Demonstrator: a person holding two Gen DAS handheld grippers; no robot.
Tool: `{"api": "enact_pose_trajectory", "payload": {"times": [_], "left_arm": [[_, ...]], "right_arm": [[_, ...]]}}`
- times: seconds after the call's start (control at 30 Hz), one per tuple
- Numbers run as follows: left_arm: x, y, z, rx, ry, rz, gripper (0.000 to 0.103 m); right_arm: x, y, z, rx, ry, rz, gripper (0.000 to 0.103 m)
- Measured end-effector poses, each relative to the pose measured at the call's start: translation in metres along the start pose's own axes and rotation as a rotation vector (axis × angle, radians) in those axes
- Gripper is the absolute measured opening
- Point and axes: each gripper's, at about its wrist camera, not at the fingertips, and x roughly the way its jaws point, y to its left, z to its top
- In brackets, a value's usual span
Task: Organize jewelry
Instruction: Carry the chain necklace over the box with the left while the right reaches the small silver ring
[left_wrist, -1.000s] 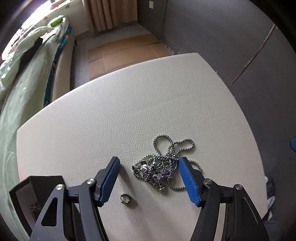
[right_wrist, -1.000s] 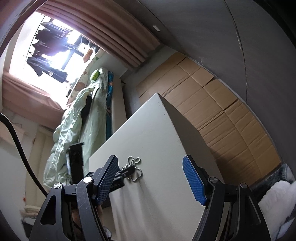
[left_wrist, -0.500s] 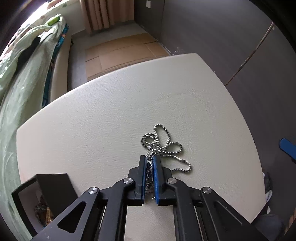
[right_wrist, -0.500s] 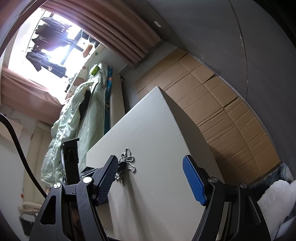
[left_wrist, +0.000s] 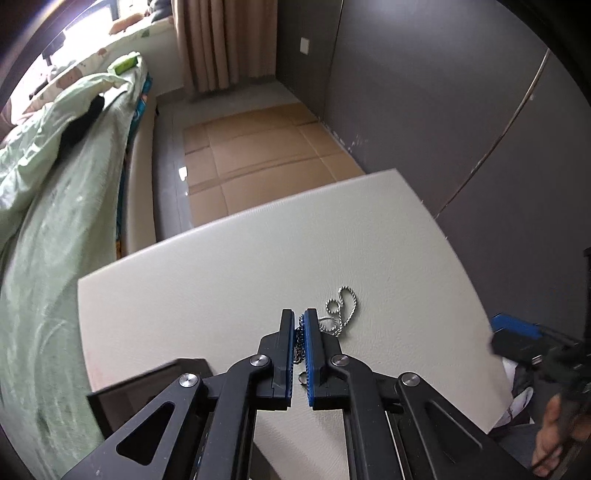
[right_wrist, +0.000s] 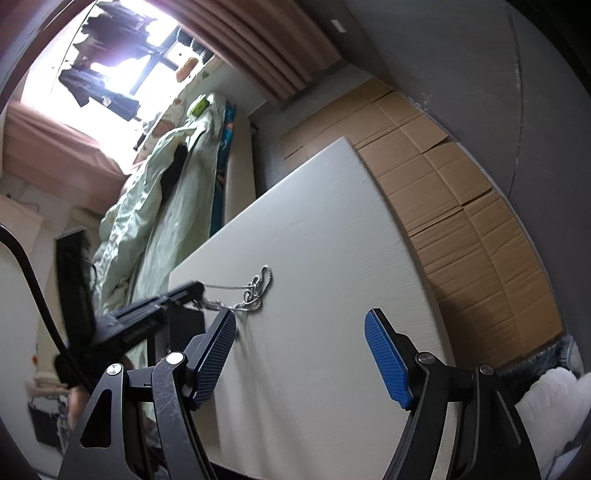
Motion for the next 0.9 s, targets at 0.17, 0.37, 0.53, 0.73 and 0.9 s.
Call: {"api": "enact_pose_trajectory", "payload": {"times": [0.17, 0.37, 0.53, 0.73, 0.9], "left_arm": [[-0.024, 0.008, 0.008, 0.004, -0.054, -0.008, 0.005], [-0.057, 0.018, 0.010, -0.003, -0.117, -0.006, 0.005], [-0.081, 0.029, 0.010, -0.012, -0.157, -0.001, 0.005], [-0.110, 0.042, 0.010, -0.028, -0.208, 0.006, 0.005], [-0.141, 0.052, 0.010, -0.033, -0.260, 0.012, 0.005]], "right_arm": [[0.017, 0.015, -0.004, -0.055, 0.042, 0.004, 0.072], [0.040, 0.041, -0.009, -0.163, 0.082, 0.008, 0.066], [0.064, 0.060, -0.016, -0.235, 0.135, -0.009, 0.050], [0.087, 0.081, -0.022, -0.295, 0.181, -0.043, 0.031], [0.100, 0.098, -0.028, -0.347, 0.193, -0.083, 0.031]]}}
